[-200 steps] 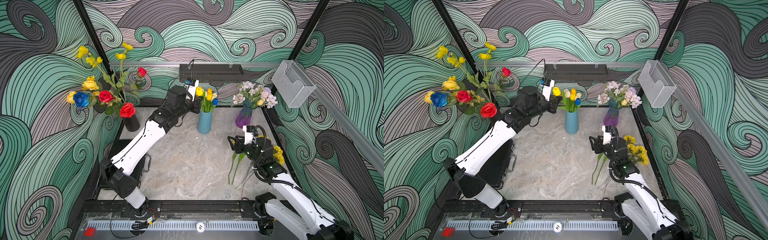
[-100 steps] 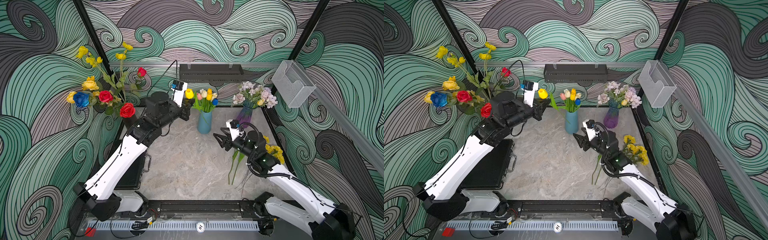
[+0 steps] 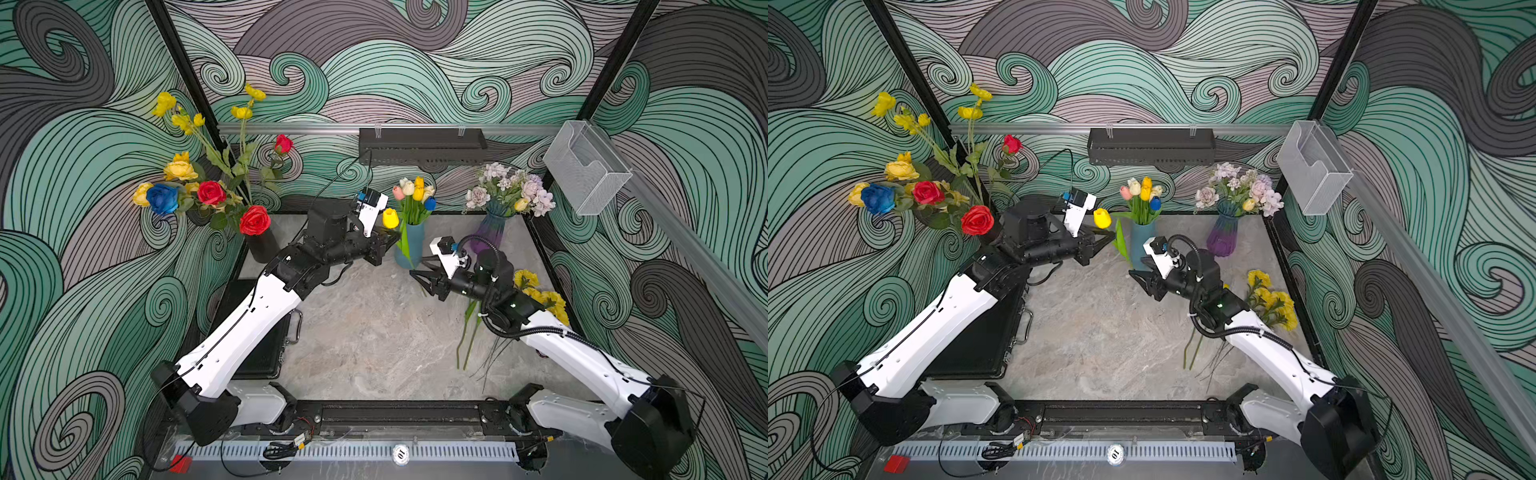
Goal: Pick out yellow flowers from the vase
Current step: Pick up the flower from the vase.
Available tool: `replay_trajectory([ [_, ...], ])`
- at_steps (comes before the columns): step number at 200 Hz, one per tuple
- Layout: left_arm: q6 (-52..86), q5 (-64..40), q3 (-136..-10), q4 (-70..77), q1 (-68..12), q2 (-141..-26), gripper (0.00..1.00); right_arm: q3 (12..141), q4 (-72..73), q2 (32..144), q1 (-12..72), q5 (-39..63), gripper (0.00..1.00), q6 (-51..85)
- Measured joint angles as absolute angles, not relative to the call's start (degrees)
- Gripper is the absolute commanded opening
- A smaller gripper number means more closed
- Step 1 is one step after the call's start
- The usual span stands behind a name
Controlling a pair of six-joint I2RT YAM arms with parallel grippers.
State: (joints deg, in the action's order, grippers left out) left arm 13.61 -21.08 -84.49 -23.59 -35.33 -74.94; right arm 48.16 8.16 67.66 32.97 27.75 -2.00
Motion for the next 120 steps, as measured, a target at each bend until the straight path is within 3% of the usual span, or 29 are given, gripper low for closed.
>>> replay_trajectory([
  [61,13.7,-23.5,-84.5,-24.9,-35.3,-76.7,0.05,48.6,4.9,68.5,34.0,30.1,0.14,-1.4],
  [99,13.5,-23.4,-84.5,-26.1,-35.3,-77.6,0.06,48.8,4.5,69.0,34.5,30.0,0.05,-0.2],
  [120,13.6,-22.4,-84.5,-26.9,-35.3,-77.6,0.15,48.8,4.0,69.5,34.9,29.7,0.03,0.5],
])
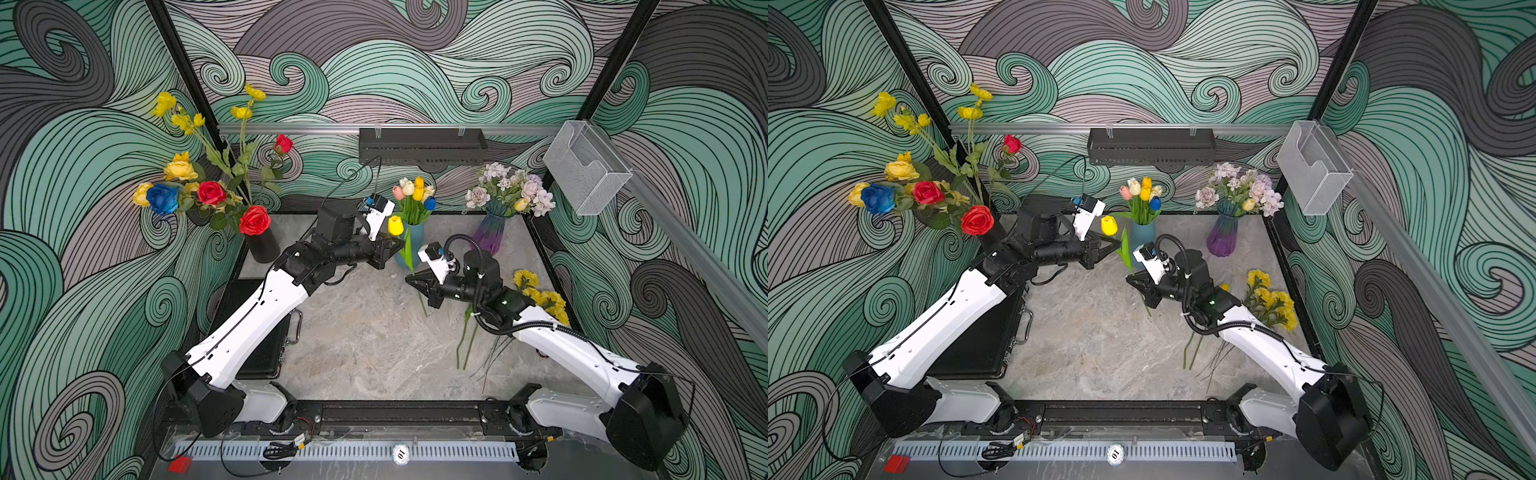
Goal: Pick out yellow flowers from the vase
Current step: Pick up the flower from the vase, then place the flower at the center of the board.
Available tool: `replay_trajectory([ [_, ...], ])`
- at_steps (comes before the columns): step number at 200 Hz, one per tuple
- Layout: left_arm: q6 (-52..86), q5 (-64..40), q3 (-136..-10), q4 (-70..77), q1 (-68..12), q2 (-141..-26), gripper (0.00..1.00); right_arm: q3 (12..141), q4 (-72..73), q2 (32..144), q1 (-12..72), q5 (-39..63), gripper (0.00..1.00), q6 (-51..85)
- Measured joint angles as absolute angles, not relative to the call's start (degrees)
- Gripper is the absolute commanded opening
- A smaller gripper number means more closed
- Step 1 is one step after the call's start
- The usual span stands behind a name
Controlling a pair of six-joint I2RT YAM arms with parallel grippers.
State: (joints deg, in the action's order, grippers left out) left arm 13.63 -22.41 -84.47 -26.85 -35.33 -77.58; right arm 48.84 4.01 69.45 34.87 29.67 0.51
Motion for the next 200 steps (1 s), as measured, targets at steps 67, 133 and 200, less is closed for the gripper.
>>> replay_trajectory([
  [67,15.2,-12.3,-75.7,-24.4,-35.3,-72.1,0.57,48.8,-0.1,67.1,34.9,22.3,0.0,3.7],
  [133,19.6,14.0,-55.4,-13.7,-35.3,-53.0,0.79,39.6,-9.3,57.0,32.6,8.9,0.0,15.4],
  [200,23.5,21.9,-53.0,-13.3,-34.5,-54.7,0.82,26.7,-18.3,49.2,26.3,0.4,0.01,33.5],
])
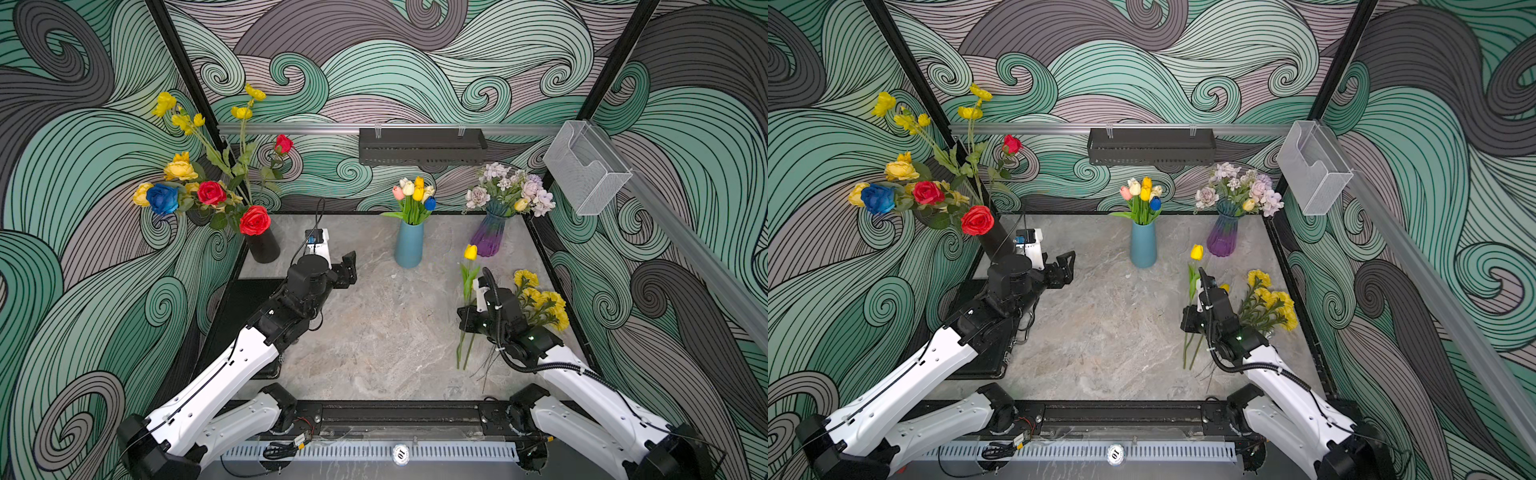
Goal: Pick out yellow flowers from the vase
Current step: Place the flower at the center of the board.
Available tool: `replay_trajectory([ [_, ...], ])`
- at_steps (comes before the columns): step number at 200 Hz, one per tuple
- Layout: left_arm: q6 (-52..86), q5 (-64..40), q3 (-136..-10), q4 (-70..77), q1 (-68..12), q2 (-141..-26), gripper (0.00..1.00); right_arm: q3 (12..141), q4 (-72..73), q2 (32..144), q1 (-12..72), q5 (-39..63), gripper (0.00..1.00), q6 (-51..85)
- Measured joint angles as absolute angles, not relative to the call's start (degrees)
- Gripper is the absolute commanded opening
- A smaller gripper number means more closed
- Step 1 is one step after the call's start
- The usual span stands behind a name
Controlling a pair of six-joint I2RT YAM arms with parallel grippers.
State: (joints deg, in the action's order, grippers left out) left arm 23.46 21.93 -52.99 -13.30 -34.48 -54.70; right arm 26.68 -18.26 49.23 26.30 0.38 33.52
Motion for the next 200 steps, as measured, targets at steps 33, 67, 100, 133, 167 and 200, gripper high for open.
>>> replay_trajectory([
  [33,24.3,22.3,-53.0,-13.3,-33.8,-54.9,0.82,26.1,-20.6,50.0,24.5,-1.1,0.01,38.2],
  [67,25.0,22.3,-53.0,-13.3,-33.4,-55.2,0.83,26.1,-22.0,52.8,23.2,-1.8,0.01,41.1],
  [100,25.3,22.3,-53.0,-13.4,-33.1,-55.7,0.83,26.1,-23.1,56.1,22.8,-2.1,0.03,42.5],
  [133,25.6,21.9,-53.0,-13.4,-32.9,-55.8,0.83,26.1,-23.5,57.6,22.6,-2.8,0.21,42.6],
  [167,25.6,20.0,-53.4,-13.5,-32.6,-57.7,0.82,26.1,-24.7,56.7,22.5,-4.1,0.4,42.2],
  [200,25.1,15.7,-56.7,-13.6,-32.5,-62.2,0.75,26.1,-25.5,52.2,22.3,-6.0,0.48,41.3],
])
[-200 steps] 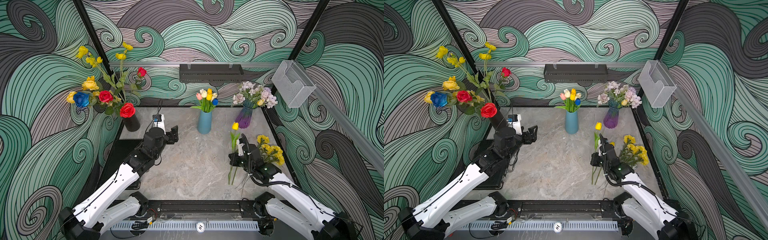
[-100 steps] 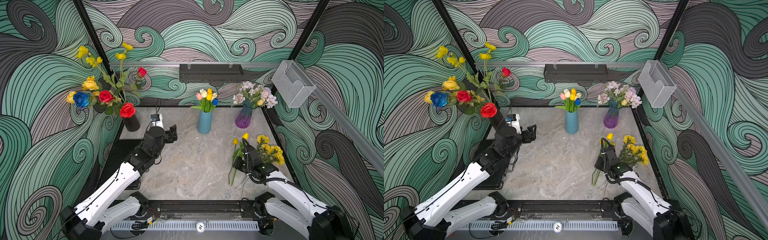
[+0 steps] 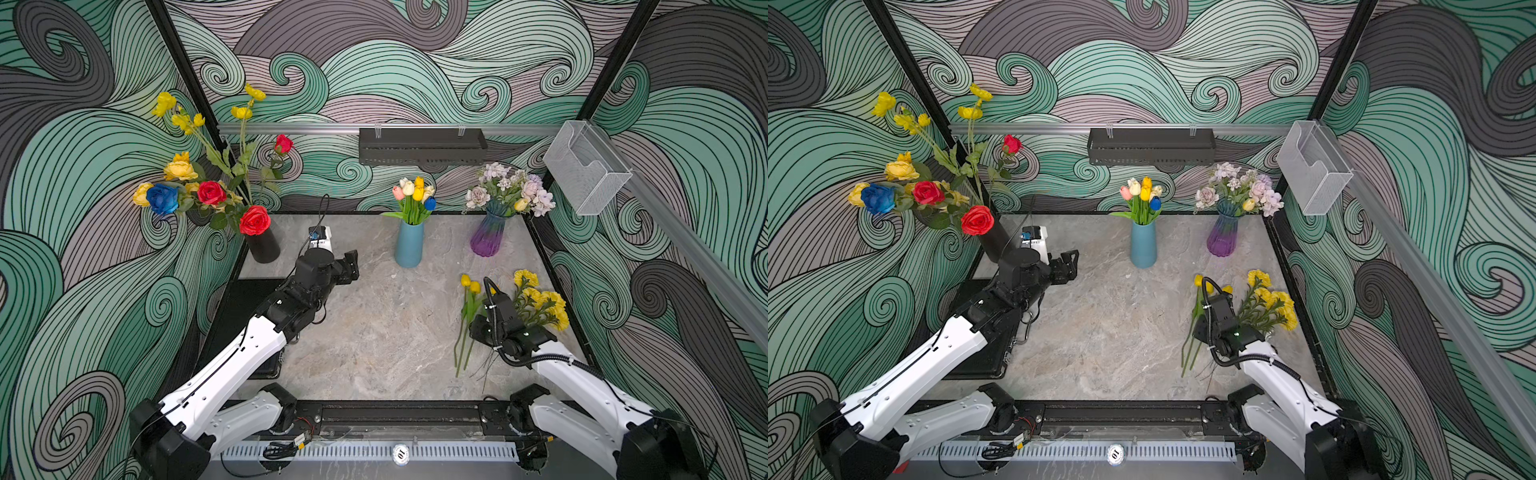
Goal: Pick out yellow flowers from the vase
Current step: Place the flower at the center of the board.
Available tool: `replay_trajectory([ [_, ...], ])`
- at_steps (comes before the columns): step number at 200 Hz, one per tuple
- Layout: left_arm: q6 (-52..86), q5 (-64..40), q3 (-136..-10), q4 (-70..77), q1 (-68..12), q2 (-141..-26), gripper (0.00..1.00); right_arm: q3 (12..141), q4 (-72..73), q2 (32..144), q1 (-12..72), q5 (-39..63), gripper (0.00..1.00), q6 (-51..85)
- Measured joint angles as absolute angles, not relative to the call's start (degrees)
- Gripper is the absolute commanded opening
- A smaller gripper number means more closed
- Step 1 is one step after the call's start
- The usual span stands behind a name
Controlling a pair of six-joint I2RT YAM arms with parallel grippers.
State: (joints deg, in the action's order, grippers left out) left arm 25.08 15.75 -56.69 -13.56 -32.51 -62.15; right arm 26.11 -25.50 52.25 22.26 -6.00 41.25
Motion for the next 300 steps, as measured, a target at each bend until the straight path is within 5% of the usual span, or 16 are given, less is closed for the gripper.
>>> replay_trajectory([
  [46,23.3,4.6,-71.0,-14.6,-32.4,-74.9,0.55,26.4,-25.2,44.1,22.2,-8.0,0.51,36.9],
  [167,16.5,-8.3,-104.7,-21.1,-32.4,-107.5,0.26,26.8,-13.1,37.8,21.9,-5.2,0.52,26.1],
  [300,15.5,-7.2,-116.1,-19.5,-32.4,-118.0,0.21,24.9,-9.1,37.8,21.9,-2.9,0.53,24.8],
])
